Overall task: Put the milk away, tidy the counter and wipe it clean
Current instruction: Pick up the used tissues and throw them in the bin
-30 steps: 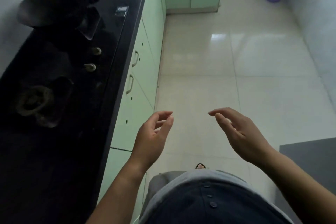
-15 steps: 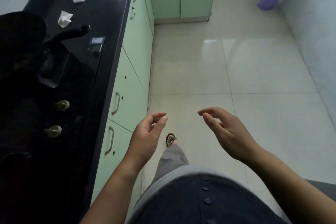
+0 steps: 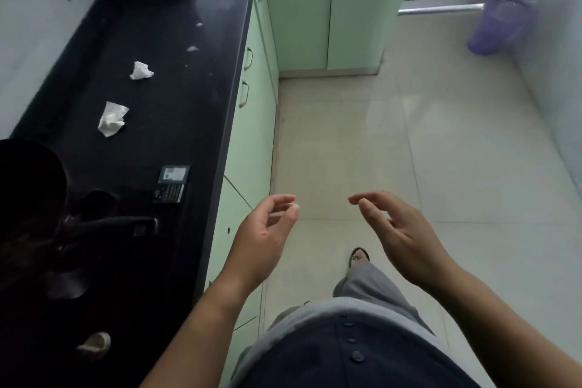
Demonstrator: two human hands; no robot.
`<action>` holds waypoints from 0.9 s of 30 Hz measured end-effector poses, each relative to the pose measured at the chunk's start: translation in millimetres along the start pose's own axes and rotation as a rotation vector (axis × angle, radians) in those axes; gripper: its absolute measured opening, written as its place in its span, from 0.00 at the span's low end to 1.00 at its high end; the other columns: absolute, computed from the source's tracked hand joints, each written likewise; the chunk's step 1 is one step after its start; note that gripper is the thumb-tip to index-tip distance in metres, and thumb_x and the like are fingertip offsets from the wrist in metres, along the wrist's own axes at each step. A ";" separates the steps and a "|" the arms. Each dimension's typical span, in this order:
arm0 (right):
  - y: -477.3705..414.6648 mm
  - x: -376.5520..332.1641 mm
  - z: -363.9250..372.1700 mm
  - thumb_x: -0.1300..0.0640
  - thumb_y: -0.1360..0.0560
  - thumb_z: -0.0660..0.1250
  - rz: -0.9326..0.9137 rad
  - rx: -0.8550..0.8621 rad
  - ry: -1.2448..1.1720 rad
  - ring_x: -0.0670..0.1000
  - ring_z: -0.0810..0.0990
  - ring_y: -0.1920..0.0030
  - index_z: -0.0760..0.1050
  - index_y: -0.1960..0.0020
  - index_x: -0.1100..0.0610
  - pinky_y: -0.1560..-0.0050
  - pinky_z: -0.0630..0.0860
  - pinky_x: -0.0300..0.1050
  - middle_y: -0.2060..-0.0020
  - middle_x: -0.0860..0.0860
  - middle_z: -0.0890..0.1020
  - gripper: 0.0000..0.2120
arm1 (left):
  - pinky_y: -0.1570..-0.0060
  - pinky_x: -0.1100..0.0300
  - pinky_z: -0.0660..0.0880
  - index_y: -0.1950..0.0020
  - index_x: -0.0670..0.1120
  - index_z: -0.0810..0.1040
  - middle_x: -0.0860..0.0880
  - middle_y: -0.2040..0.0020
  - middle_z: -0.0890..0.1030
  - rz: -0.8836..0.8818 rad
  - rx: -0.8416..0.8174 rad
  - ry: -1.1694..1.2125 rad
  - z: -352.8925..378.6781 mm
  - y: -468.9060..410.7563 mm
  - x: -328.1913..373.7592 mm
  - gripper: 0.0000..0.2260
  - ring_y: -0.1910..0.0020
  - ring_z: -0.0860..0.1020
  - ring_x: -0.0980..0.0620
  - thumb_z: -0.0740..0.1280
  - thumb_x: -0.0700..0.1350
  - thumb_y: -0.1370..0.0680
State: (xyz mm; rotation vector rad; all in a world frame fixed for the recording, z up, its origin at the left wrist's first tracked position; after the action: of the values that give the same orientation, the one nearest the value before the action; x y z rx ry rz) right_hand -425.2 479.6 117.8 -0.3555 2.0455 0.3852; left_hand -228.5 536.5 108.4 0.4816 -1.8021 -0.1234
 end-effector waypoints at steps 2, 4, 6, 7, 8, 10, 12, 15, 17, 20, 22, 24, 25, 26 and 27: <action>-40.5 0.6 -3.5 0.40 0.25 0.55 0.001 -0.038 -0.004 0.33 0.74 0.46 0.76 0.45 0.48 0.53 0.70 0.23 0.49 0.44 0.80 0.18 | 0.55 0.77 0.71 0.45 0.55 0.76 0.59 0.48 0.79 -0.018 0.035 0.000 -2.4 -32.0 4.8 0.08 0.48 0.76 0.64 0.63 0.51 0.23; -90.1 -1.7 -10.7 0.40 0.26 0.55 -0.025 -0.080 0.014 0.35 0.76 0.46 0.75 0.45 0.47 0.53 0.71 0.26 0.48 0.43 0.80 0.17 | 0.55 0.78 0.71 0.44 0.54 0.76 0.59 0.48 0.79 -0.031 0.070 0.017 -3.6 -68.6 12.6 0.09 0.48 0.76 0.65 0.63 0.51 0.23; -143.4 -8.9 -21.0 0.41 0.26 0.55 -0.070 -0.125 0.045 0.38 0.77 0.47 0.75 0.45 0.47 0.52 0.71 0.29 0.49 0.44 0.79 0.17 | 0.55 0.77 0.71 0.43 0.54 0.76 0.58 0.47 0.79 -0.048 0.114 0.045 -5.2 -107.7 25.6 0.09 0.48 0.76 0.65 0.63 0.51 0.23; -171.1 -14.1 -26.9 0.41 0.25 0.55 -0.096 -0.149 0.060 0.39 0.77 0.47 0.75 0.45 0.48 0.52 0.70 0.30 0.49 0.44 0.79 0.17 | 0.54 0.77 0.71 0.43 0.54 0.76 0.58 0.47 0.79 -0.057 0.141 0.062 -6.9 -127.5 34.0 0.09 0.48 0.77 0.65 0.63 0.51 0.23; -198.8 -20.4 -32.7 0.41 0.24 0.55 -0.124 -0.175 0.076 0.39 0.76 0.48 0.75 0.44 0.49 0.52 0.70 0.30 0.49 0.45 0.79 0.17 | 0.53 0.76 0.71 0.44 0.54 0.76 0.58 0.47 0.79 -0.065 0.172 0.087 -9.6 -147.4 42.5 0.09 0.48 0.77 0.64 0.63 0.51 0.23; -251.8 -32.5 -39.4 0.40 0.24 0.55 -0.171 -0.244 0.115 0.39 0.76 0.48 0.75 0.44 0.49 0.53 0.70 0.31 0.49 0.44 0.79 0.18 | 0.48 0.70 0.72 0.46 0.55 0.76 0.57 0.47 0.80 -0.085 0.238 0.156 -17.2 -183.9 58.5 0.07 0.46 0.77 0.61 0.63 0.50 0.23; -301.4 -43.8 -37.4 0.39 0.25 0.54 -0.221 -0.318 0.129 0.40 0.77 0.48 0.75 0.45 0.46 0.53 0.71 0.36 0.49 0.44 0.79 0.18 | 0.45 0.65 0.72 0.47 0.56 0.76 0.56 0.46 0.80 -0.095 0.318 0.218 -28.7 -215.8 70.7 0.06 0.45 0.77 0.60 0.63 0.51 0.23; -360.7 -63.9 -17.7 0.37 0.25 0.53 -0.290 -0.450 0.175 0.44 0.77 0.48 0.74 0.43 0.47 0.51 0.73 0.40 0.47 0.45 0.79 0.20 | 0.46 0.65 0.72 0.46 0.54 0.77 0.57 0.46 0.80 -0.134 0.450 0.254 -50.7 -248.2 75.2 0.08 0.46 0.77 0.60 0.64 0.51 0.23; -392.3 -81.5 5.6 0.38 0.27 0.52 -0.330 -0.543 0.193 0.45 0.77 0.46 0.74 0.41 0.49 0.47 0.74 0.43 0.45 0.46 0.78 0.24 | 0.47 0.65 0.73 0.45 0.52 0.77 0.56 0.47 0.80 -0.167 0.543 0.272 -69.9 -262.1 69.0 0.08 0.47 0.78 0.60 0.64 0.49 0.23; -436.3 -105.5 52.7 0.39 0.26 0.53 -0.386 -0.667 0.189 0.45 0.77 0.46 0.74 0.42 0.49 0.48 0.76 0.43 0.46 0.45 0.78 0.21 | 0.51 0.71 0.73 0.47 0.54 0.77 0.55 0.47 0.81 -0.231 0.692 0.294 -105.2 -280.1 50.0 0.06 0.47 0.78 0.61 0.65 0.48 0.23; -464.0 -120.0 89.5 0.42 0.24 0.56 -0.432 -0.738 0.216 0.44 0.76 0.48 0.75 0.43 0.49 0.49 0.75 0.42 0.47 0.44 0.77 0.17 | 0.54 0.75 0.72 0.45 0.53 0.77 0.54 0.46 0.80 -0.263 0.782 0.313 -131.4 -292.7 37.2 0.08 0.47 0.77 0.63 0.64 0.48 0.23; -490.4 -136.1 125.0 0.45 0.23 0.57 -0.478 -0.773 0.225 0.45 0.77 0.49 0.76 0.44 0.50 0.49 0.74 0.41 0.49 0.46 0.78 0.14 | 0.55 0.76 0.71 0.42 0.51 0.76 0.54 0.46 0.79 -0.268 0.844 0.333 -159.8 -307.7 27.9 0.10 0.47 0.76 0.64 0.64 0.48 0.23; -502.5 -145.2 141.0 0.45 0.23 0.58 -0.493 -0.786 0.237 0.46 0.77 0.50 0.76 0.45 0.50 0.49 0.74 0.41 0.49 0.46 0.78 0.14 | 0.55 0.75 0.71 0.41 0.50 0.76 0.54 0.46 0.79 -0.283 0.865 0.322 -173.3 -316.2 23.5 0.11 0.48 0.76 0.64 0.64 0.49 0.23; -513.7 -153.0 156.3 0.45 0.23 0.58 -0.505 -0.805 0.259 0.46 0.77 0.50 0.76 0.45 0.51 0.50 0.73 0.40 0.49 0.47 0.78 0.14 | 0.53 0.72 0.71 0.40 0.49 0.76 0.53 0.45 0.79 -0.318 0.883 0.292 -185.7 -324.7 17.8 0.13 0.48 0.76 0.61 0.64 0.50 0.23; -525.5 -159.8 171.7 0.45 0.23 0.58 -0.520 -0.826 0.283 0.46 0.77 0.50 0.76 0.45 0.51 0.50 0.73 0.40 0.49 0.47 0.78 0.14 | 0.49 0.67 0.71 0.39 0.49 0.75 0.51 0.43 0.79 -0.369 0.895 0.240 -197.7 -334.1 9.5 0.14 0.46 0.77 0.58 0.64 0.51 0.23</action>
State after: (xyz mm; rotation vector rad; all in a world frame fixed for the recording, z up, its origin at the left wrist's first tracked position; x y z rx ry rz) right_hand -3.2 88.4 113.4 -1.4722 1.8709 0.8759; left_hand 42.3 261.7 64.3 1.3951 -1.4401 0.4929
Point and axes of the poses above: each hand's wrist, its own y-axis away from the middle knuckle, its own z-axis out of the palm, x = y × z, the point moved 2 cm from there along -y, towards the middle knuckle
